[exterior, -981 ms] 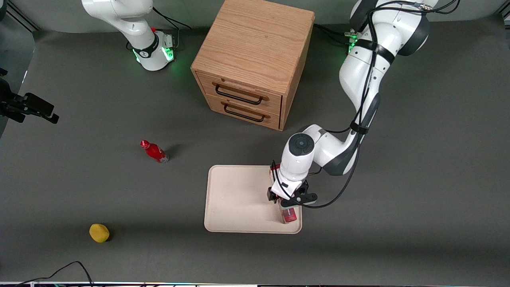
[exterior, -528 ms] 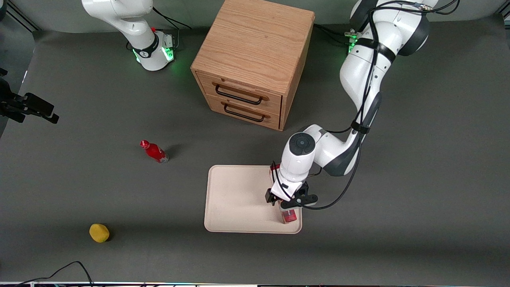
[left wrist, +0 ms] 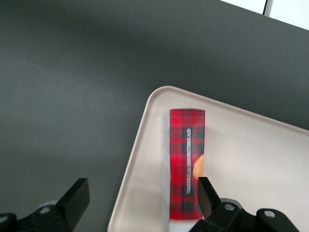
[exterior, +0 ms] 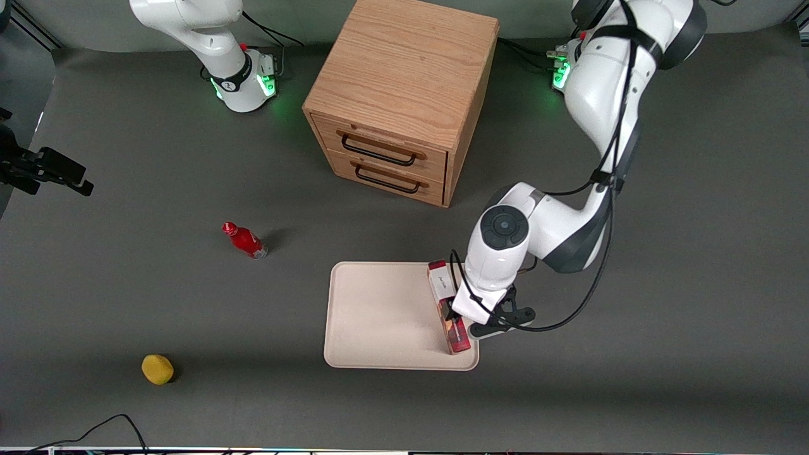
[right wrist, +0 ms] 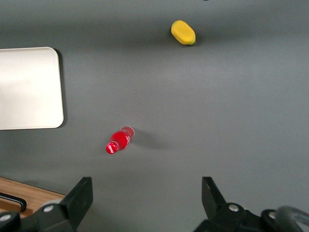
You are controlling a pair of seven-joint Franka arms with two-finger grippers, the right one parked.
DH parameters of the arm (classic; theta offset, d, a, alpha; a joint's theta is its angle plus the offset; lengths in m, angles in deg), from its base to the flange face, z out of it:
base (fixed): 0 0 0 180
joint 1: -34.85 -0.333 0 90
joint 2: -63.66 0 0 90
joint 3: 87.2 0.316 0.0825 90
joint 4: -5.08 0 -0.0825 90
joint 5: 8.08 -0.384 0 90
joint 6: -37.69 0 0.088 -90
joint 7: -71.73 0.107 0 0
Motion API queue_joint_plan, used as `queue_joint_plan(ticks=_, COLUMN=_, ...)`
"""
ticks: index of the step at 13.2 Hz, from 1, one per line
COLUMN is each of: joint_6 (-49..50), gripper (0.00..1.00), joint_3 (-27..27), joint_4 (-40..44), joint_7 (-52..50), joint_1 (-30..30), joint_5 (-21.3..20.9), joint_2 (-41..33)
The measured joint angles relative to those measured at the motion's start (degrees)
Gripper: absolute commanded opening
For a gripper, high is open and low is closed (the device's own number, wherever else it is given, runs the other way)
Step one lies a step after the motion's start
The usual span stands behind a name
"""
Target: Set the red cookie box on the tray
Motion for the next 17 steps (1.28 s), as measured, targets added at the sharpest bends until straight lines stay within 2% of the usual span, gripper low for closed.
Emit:
queue_joint_plan(ticks=4, joint_6=12.0, gripper=1.00, joint_3=0.2, joint_4=-5.6, joint_7=16.5, joint_1=-4.7, joint_5=9.0, joint_2=-12.4)
queue_joint_plan(ticks=9, joint_6=24.2, gripper=1.00, joint_3=6.9, joint_4=-13.8, joint_7=31.0, joint_1=-8.9, joint_5=12.1, joint_2=-26.5)
queue_joint_plan(ticks=13, joint_6=25.4, gripper=1.00, joint_3=9.8, joint_4=-19.7, joint_7=43.6, joint_1=-15.4, joint_5=14.2, joint_2=-33.3)
queue_joint_plan(ticks=17, joint_6=27.1, gripper=1.00, joint_3=10.8, joint_4=-22.8, joint_7=53.7, joint_1=-24.4, joint_5=15.0, joint_2=-37.3)
